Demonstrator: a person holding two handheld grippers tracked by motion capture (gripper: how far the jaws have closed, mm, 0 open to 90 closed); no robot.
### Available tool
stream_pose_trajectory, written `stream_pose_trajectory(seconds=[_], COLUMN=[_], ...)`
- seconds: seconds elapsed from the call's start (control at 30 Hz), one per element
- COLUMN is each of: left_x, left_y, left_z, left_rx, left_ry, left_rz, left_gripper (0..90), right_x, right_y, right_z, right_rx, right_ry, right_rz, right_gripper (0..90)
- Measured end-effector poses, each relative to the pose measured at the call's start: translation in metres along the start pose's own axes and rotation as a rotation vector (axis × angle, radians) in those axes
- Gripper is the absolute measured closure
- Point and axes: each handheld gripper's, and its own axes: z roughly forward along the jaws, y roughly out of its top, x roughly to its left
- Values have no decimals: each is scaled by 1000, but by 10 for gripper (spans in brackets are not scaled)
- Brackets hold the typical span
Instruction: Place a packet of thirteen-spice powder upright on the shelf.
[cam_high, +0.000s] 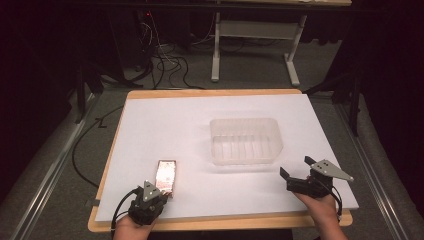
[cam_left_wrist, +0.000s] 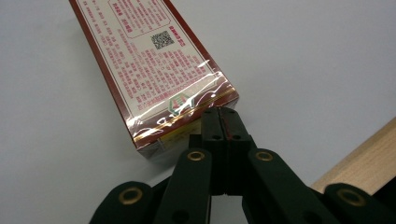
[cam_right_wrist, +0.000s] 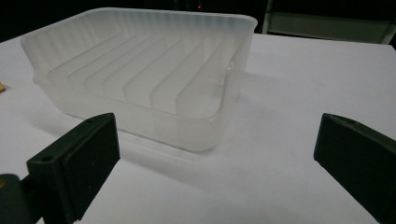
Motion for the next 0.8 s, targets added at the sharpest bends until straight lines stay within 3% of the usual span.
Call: stream_pose_trajectory(seconds=[0.53, 0.8], left_x=[21, 28], left_y=[6, 9], left_z=[5, 8], left_rx=[-20, -22], left_ry=[87, 119], left_rz=[-63, -72], left_gripper=[900, 900], right_x=[0, 0], right_y=[-1, -1], right_z=[2, 2], right_rx=[8, 12], right_ry=[4, 8], right_rz=[-3, -2], right_gripper=[17, 21])
